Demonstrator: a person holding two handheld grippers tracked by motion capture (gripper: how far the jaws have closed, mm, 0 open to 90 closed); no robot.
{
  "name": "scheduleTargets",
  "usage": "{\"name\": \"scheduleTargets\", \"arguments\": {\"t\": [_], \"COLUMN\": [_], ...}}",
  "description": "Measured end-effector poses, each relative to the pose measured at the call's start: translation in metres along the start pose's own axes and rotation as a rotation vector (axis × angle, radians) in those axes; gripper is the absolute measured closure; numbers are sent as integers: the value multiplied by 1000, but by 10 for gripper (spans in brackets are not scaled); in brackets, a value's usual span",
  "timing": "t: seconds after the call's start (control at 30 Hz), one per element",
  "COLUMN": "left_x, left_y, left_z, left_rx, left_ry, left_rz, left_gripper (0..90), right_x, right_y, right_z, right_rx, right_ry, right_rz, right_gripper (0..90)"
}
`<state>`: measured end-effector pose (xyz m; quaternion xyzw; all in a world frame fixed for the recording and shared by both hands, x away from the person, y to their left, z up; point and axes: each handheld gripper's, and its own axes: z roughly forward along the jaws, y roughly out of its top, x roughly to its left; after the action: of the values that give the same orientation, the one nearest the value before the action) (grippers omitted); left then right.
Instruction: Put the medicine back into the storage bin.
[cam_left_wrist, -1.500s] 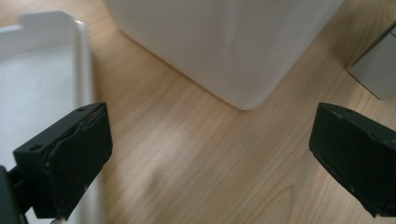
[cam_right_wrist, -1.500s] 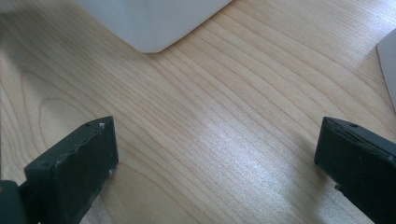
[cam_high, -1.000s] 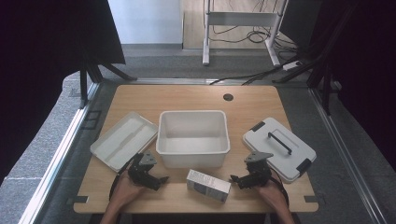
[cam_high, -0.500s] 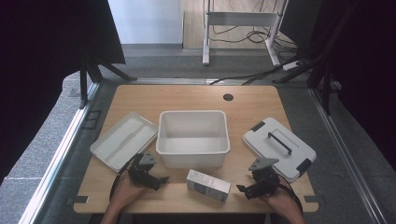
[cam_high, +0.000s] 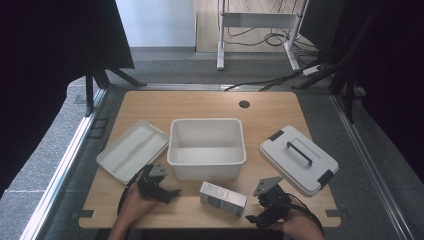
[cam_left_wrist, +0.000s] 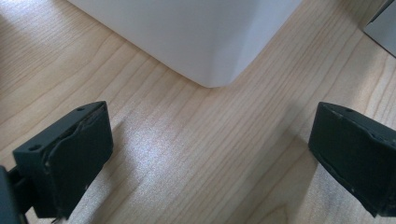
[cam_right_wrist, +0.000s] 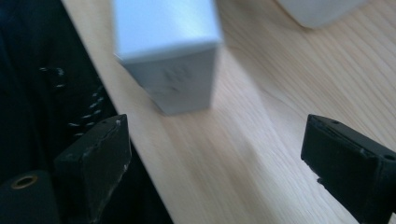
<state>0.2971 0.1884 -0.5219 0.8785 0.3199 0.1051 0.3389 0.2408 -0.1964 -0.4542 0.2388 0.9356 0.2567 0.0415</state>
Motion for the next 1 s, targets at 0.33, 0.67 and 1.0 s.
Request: {"name": "scheduleTargets", "arguments": {"t": [0.33, 0.67, 1.0], "left_x": [0, 0, 0], "left_y": [0, 0, 0], "left_z": [0, 0, 0], "left_rx": [-2, -3, -3], "left_ry": [2, 3, 4], "left_rz": [-3, -4, -4], "left_gripper": [2, 4, 6], "right_x": [13, 15, 21], "right_y": [41, 75, 88], "right_z": [12, 33, 36], "right_rx": [74, 159, 229], "right_ry": [6, 15, 24], "right_rz": [-81, -137, -187], "right_gripper": [141, 355, 549]}}
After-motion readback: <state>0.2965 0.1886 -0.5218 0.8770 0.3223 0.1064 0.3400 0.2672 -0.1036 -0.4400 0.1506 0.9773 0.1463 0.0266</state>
